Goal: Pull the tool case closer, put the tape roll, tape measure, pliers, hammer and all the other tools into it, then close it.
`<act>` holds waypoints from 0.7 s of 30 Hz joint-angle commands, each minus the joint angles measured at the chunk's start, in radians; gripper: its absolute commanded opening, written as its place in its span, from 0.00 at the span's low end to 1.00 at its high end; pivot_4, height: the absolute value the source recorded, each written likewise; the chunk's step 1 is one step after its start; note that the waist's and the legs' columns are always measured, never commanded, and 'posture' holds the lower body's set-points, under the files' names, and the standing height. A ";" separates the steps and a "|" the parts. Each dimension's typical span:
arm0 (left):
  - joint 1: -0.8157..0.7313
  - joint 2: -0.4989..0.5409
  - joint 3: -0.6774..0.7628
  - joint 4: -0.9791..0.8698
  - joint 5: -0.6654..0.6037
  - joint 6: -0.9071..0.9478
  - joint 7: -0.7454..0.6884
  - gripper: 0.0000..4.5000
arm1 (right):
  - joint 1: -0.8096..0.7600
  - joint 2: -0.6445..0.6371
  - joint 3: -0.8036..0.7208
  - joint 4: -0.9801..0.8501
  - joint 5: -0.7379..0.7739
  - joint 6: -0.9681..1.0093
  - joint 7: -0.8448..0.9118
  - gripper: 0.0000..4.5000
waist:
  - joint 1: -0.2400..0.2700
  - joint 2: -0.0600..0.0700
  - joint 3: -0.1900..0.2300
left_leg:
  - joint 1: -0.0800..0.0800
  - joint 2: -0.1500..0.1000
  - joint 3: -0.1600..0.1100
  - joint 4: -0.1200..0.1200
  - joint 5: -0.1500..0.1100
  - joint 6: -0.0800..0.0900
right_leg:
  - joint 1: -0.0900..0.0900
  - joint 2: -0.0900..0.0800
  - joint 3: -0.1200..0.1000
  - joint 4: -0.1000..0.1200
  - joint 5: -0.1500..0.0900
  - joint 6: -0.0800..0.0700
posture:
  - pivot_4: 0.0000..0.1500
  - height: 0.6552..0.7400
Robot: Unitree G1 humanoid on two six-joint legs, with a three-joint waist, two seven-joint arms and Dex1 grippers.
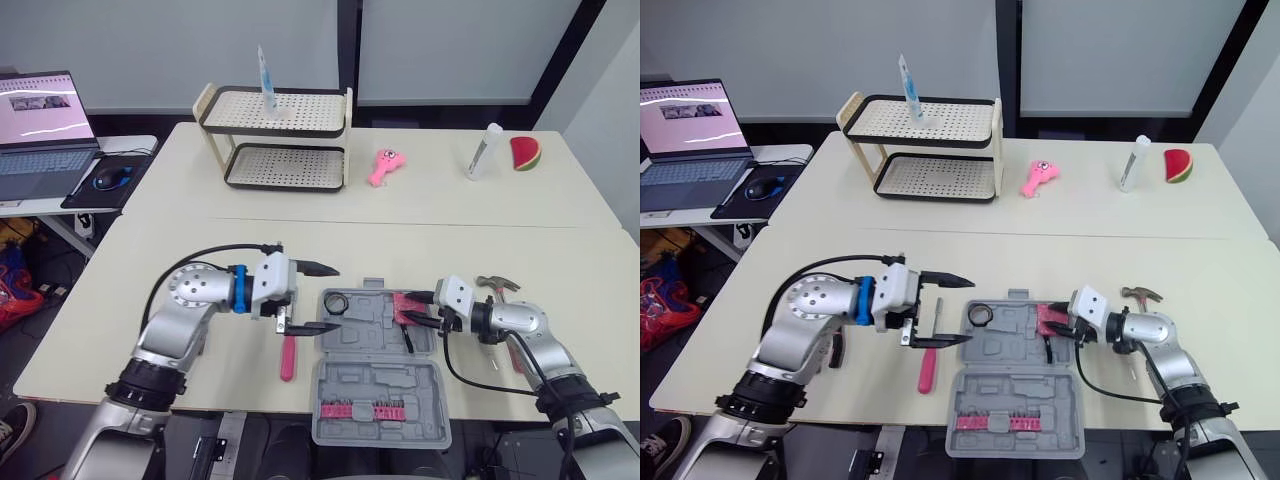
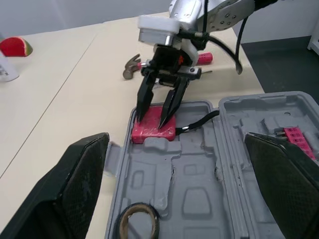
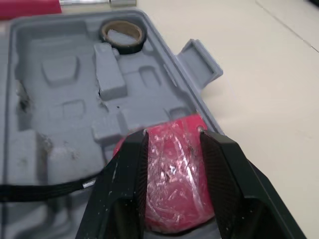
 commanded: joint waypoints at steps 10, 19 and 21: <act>0.175 0.420 0.421 0.155 -0.113 0.170 -0.086 1.00 | 0.207 -0.466 -0.407 -0.299 0.253 0.272 0.246 1.00 | 0.005 0.001 0.001 | -0.004 0.000 -0.004 -0.001 -0.003 0.005 | -0.001 -0.001 -0.001 -0.002 0.000 0.000 | 1.00 1.00; 0.285 0.512 0.535 0.512 -0.027 -0.015 -0.112 1.00 | 0.345 -0.531 -0.532 -0.091 0.178 0.143 0.278 1.00 | 0.002 0.001 0.001 | -0.003 0.000 -0.001 -0.002 -0.003 0.005 | -0.002 -0.001 -0.001 -0.001 0.000 0.000 | 1.00 1.00; 0.294 0.515 0.533 0.577 -0.007 -0.062 -0.110 1.00 | 0.351 -0.525 -0.528 -0.054 0.169 0.117 0.274 1.00 | 0.001 0.002 0.002 | -0.003 0.000 0.000 -0.002 -0.003 0.005 | -0.003 0.000 -0.001 -0.001 0.000 0.000 | 1.00 1.00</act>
